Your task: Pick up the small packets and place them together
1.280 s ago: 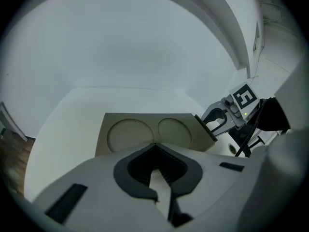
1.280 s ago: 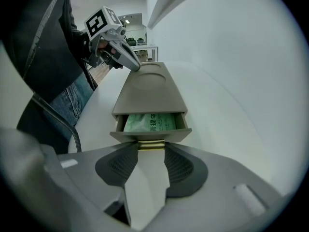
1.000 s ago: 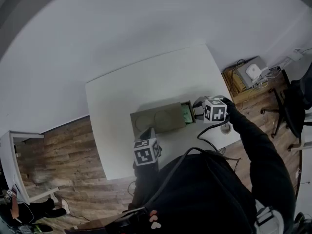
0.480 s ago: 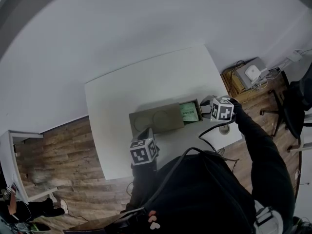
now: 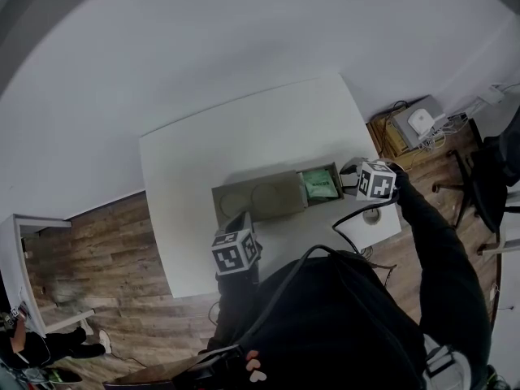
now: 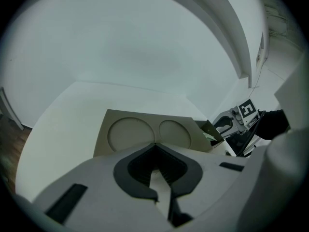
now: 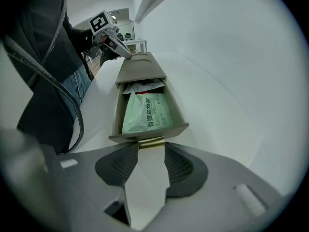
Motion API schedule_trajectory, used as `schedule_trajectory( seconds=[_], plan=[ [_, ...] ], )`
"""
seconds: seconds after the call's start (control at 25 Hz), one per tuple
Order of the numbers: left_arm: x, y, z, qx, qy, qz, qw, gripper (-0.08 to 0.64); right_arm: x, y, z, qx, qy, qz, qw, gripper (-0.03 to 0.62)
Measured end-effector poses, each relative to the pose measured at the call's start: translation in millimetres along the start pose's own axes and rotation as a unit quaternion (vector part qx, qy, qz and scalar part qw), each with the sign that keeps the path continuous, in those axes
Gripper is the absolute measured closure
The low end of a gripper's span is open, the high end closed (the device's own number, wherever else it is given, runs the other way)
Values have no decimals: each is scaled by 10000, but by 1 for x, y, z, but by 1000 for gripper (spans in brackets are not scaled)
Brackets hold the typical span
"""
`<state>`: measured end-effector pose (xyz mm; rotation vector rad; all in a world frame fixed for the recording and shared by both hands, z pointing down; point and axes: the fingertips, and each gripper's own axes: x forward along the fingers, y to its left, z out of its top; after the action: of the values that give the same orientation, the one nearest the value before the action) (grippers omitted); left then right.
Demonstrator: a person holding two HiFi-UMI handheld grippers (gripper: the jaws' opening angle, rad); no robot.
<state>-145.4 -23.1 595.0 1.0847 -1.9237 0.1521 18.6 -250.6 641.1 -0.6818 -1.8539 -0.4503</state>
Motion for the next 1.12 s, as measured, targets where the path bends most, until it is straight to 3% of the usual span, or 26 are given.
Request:
schedule_trajectory(
  seconds=[0.32, 0.4, 0.52, 0.92, 1.12],
  plan=[
    [1, -1, 0, -46, 1, 10, 10000, 561, -9, -7, -31, 252, 188, -58, 9995, 427],
    [2, -1, 1, -37, 6, 16, 10000, 560, -10, -6, -35, 370, 127, -17, 9992, 479],
    [2, 0, 2, -38, 3, 39, 10000, 561, -11, -6, -35, 425, 0, -53, 9991, 492],
    [3, 0, 0, -21, -17, 30, 10000, 561, -11, -5, -36, 334, 92, -101, 9993, 488],
    [3, -1, 1, -9, -32, 19, 10000, 561, -10, -11, -36, 101, 212, -129, 9996, 439]
  ],
)
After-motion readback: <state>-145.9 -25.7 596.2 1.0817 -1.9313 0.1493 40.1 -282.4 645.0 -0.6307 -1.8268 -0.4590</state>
